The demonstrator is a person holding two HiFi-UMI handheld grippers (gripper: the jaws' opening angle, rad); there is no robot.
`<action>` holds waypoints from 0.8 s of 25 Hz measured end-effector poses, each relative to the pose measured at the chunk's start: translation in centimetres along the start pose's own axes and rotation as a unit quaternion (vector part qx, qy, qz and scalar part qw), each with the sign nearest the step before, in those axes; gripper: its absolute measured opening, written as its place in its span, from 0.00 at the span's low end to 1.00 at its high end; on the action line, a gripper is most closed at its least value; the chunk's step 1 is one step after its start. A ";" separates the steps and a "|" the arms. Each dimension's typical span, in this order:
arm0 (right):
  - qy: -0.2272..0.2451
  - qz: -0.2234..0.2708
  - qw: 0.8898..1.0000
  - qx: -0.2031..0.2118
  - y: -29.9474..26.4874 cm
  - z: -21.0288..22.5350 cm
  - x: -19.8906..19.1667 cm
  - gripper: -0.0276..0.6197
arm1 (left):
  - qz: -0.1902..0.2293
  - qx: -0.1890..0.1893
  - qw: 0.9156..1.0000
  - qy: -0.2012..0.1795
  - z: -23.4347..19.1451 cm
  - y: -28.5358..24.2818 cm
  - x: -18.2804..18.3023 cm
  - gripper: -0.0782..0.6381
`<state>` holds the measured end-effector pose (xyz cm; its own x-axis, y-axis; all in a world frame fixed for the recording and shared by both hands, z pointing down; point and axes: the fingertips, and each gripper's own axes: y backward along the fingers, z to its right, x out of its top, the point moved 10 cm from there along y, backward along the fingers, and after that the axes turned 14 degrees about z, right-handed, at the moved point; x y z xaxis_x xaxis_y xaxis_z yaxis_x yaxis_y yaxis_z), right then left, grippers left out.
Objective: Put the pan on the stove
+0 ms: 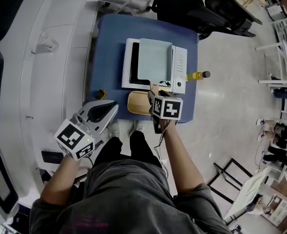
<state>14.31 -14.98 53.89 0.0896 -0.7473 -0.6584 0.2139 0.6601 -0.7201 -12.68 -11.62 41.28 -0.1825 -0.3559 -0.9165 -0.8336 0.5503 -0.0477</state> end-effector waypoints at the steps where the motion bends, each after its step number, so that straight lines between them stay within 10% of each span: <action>1: 0.002 0.011 1.000 0.005 0.4 0.1 0.1 0.36 | -0.001 0.000 1.000 -0.001 0.3 -0.2 0.0 0.11; 20: 0.059 0.168 0.980 0.090 10.5 1.2 4.1 0.36 | -0.018 -0.008 0.998 -0.051 5.7 -5.2 0.9 0.11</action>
<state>18.06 -11.18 43.84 0.0731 -0.4688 -0.8803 0.3608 0.8353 -0.4149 -5.60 -10.52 38.42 -0.0982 -0.2959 -0.9501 -0.8470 0.5261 -0.0763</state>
